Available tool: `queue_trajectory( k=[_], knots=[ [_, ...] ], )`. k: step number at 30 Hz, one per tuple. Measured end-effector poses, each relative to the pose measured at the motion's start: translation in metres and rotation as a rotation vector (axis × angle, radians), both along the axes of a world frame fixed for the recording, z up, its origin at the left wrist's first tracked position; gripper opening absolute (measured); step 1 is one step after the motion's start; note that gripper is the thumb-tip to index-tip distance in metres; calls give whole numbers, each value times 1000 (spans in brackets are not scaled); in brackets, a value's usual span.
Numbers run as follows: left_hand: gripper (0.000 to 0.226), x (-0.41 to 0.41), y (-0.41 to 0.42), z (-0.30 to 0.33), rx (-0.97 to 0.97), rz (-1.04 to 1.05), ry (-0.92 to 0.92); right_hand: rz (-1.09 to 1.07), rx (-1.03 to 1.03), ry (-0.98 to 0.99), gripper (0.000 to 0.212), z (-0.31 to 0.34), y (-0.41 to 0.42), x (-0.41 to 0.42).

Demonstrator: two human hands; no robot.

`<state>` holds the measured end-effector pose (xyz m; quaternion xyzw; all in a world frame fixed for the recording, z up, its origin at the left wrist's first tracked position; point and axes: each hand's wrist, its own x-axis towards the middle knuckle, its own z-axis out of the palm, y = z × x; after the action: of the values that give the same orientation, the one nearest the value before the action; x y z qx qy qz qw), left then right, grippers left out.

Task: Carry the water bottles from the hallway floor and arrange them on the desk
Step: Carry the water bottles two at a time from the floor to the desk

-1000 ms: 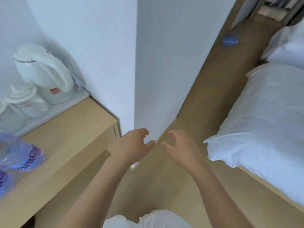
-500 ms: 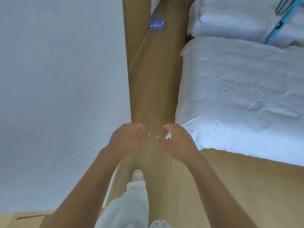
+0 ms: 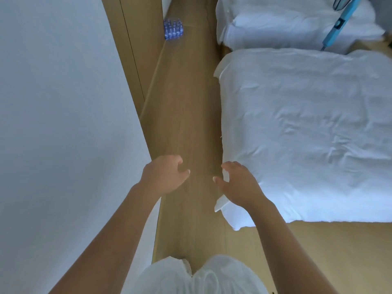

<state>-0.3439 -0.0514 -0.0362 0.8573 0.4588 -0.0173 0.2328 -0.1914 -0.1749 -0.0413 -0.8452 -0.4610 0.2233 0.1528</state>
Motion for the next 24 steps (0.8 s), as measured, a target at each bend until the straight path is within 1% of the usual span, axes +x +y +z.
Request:
queue_trajectory(
  k=[2, 6, 9, 15, 20, 24],
  knots=[
    [46, 11, 26, -5, -18, 5, -8, -6, -17, -8, 42, -4, 25, 14],
    [46, 37, 81, -16, -38, 17, -10, -6, -19, -34, 47, -14, 80, 45],
    [47, 58, 117, -23, -50, 23, -19, 26, -24, -56, 47, -22, 120, 69],
    [49, 144, 224, -20, -59, 55, -3, 79, -25, -73, 46, -32, 234, 161],
    [49, 216, 305, -5, -82, 97, -2, 126, -14, -91, 44, -20, 328, 240],
    [49, 254, 363, 1, -85, 137, -17, 142, 19, -99, 38, -12, 392, 283]
  ],
)
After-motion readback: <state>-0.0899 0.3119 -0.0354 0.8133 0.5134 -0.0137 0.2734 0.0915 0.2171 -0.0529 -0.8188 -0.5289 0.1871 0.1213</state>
